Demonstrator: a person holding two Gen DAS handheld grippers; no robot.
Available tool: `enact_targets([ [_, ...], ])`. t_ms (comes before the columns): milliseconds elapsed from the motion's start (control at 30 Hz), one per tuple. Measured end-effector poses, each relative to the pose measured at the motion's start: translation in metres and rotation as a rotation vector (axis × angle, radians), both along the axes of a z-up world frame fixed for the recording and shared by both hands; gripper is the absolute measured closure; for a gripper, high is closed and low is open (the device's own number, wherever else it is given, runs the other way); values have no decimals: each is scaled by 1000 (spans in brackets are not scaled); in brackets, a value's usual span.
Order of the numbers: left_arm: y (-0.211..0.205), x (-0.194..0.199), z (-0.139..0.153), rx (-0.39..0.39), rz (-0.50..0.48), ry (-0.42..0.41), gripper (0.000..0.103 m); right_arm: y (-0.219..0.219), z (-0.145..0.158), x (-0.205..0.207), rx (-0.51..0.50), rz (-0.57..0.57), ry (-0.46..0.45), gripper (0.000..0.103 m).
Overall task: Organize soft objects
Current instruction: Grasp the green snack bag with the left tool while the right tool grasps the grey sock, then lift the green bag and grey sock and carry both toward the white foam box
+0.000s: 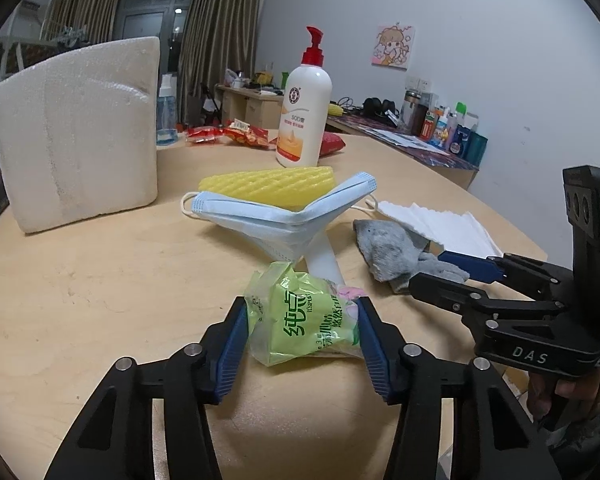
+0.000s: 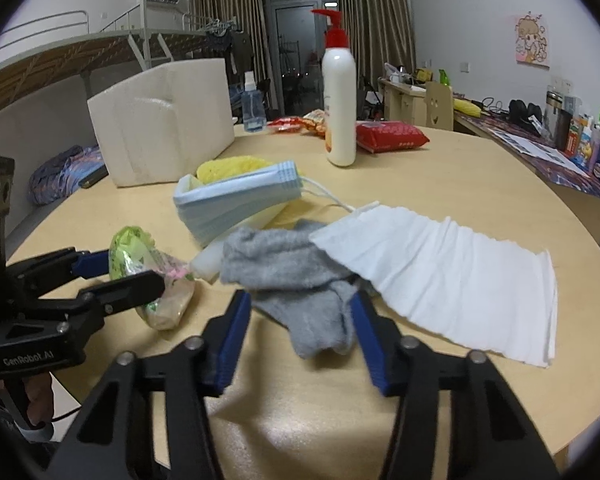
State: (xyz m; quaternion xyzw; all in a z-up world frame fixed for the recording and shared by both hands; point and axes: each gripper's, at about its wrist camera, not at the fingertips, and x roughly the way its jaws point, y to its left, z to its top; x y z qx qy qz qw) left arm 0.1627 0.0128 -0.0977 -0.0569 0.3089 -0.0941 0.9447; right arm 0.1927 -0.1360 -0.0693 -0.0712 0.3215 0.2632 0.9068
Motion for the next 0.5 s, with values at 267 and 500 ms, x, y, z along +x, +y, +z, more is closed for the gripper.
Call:
enact_targets([
  [267,4,-1,0,-17,-5,-2,53,6,-4,4,-50,-2,-3,70],
  [500,5,-3,0,-19,-9,-14,59,3,-2,5,-17,24,15,88],
])
